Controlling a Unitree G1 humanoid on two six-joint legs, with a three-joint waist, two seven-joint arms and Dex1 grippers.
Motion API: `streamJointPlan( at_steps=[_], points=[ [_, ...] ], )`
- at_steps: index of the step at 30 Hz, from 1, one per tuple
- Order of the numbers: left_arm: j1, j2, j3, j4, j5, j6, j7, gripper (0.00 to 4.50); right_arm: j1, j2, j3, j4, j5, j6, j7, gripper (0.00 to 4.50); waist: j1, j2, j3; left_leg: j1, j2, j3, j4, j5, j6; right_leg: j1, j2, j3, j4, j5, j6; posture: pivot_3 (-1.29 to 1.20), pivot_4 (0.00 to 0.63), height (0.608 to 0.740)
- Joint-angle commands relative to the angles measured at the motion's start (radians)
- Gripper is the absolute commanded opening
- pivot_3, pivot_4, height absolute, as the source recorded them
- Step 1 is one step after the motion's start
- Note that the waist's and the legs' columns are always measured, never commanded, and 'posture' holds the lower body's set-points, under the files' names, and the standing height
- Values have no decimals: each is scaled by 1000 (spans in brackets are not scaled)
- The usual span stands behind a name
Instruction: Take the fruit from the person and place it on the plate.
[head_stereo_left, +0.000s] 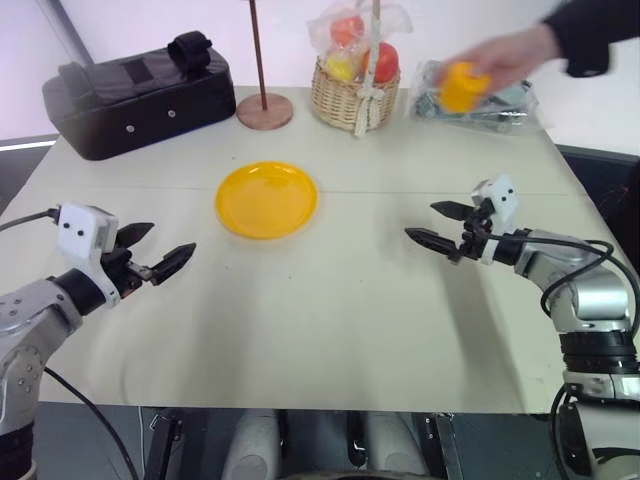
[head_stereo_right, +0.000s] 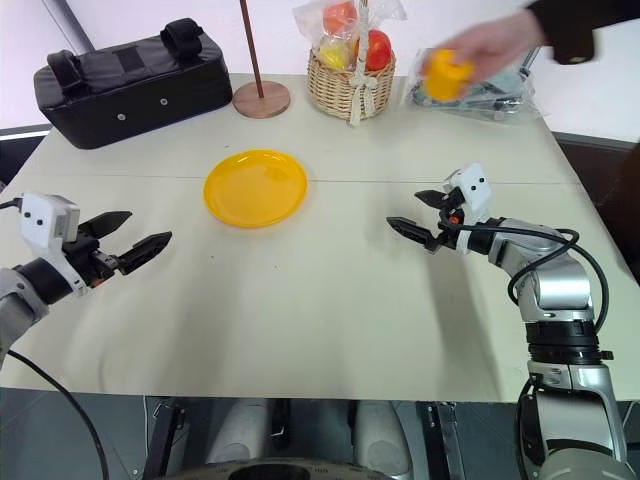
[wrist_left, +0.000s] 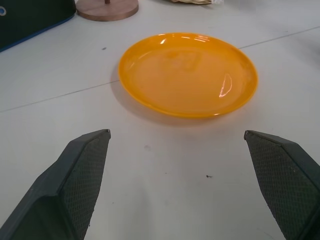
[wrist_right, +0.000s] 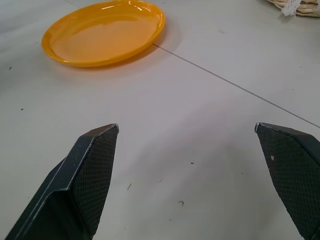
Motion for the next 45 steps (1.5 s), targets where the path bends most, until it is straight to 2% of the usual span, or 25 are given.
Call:
streamJointPlan(
  at_steps=[1, 17, 21, 23, 26, 31, 34, 40, 45],
  points=[
    [-11, 4, 9, -11, 8, -23, 2, 4500, -21, 2, -9, -28, 8, -17, -3, 4461, 0, 0, 0, 0, 0, 0, 0, 0, 0, 0, 0, 0, 0, 0, 0, 0, 150, 740],
    [-24, 0, -15, 12, 53, -48, 0, 4500, -17, -3, -9, -63, 28, 7, 13, 4461, 0, 0, 0, 0, 0, 0, 0, 0, 0, 0, 0, 0, 0, 0, 0, 0, 150, 740],
    [-25, -1, -26, 24, 66, -64, -3, 4500, -20, -38, -78, -220, 233, 194, 88, 4461, 0, 0, 0, 0, 0, 0, 0, 0, 0, 0, 0, 0, 0, 0, 0, 0, 150, 740],
    [-31, -1, -29, 32, 68, -72, -7, 4500, -40, -51, -115, -301, 339, 274, 87, 4461, 0, 0, 0, 0, 0, -1, 0, 0, 0, 0, 0, 0, 0, 0, 0, 0, 150, 740],
    [-54, -3, -33, 47, 74, -92, -12, 4500, -63, -42, -137, -355, 396, 313, 42, 4461, 0, 0, 0, 0, 0, -1, 0, 0, 0, 0, 0, 0, 0, 0, 0, 0, 150, 740],
    [-167, -24, -71, 114, 112, -165, 6, 4500, -75, -24, -137, -365, 421, 322, -15, 4461, 6, -1, -1, 0, 0, -1, 0, 0, 0, 1, 0, 0, 0, 0, 0, 0, 150, 740],
    [-285, -50, -146, 183, 154, -219, 3, 4500, -65, -18, -110, -353, 396, 301, -27, 4461, 11, -1, -1, 0, -1, -1, 1, 0, 0, 1, 0, 0, 0, 0, 0, 0, 150, 740],
    [-508, -160, -273, 335, 214, -326, -10, 4500, -55, -4, -75, -346, 368, 267, -45, 4461, 21, -1, -1, 0, -1, 0, 1, 0, 0, 1, 0, 0, 0, 0, 0, 0, 150, 740],
    [-611, -239, -342, 436, 258, -398, -31, 4500, -34, 5, -69, -358, 358, 253, -66, 4461, 23, -1, -1, -1, -1, 0, 2, 0, 0, 1, 0, 0, 0, 0, 1, 0, 150, 740]
  ],
)
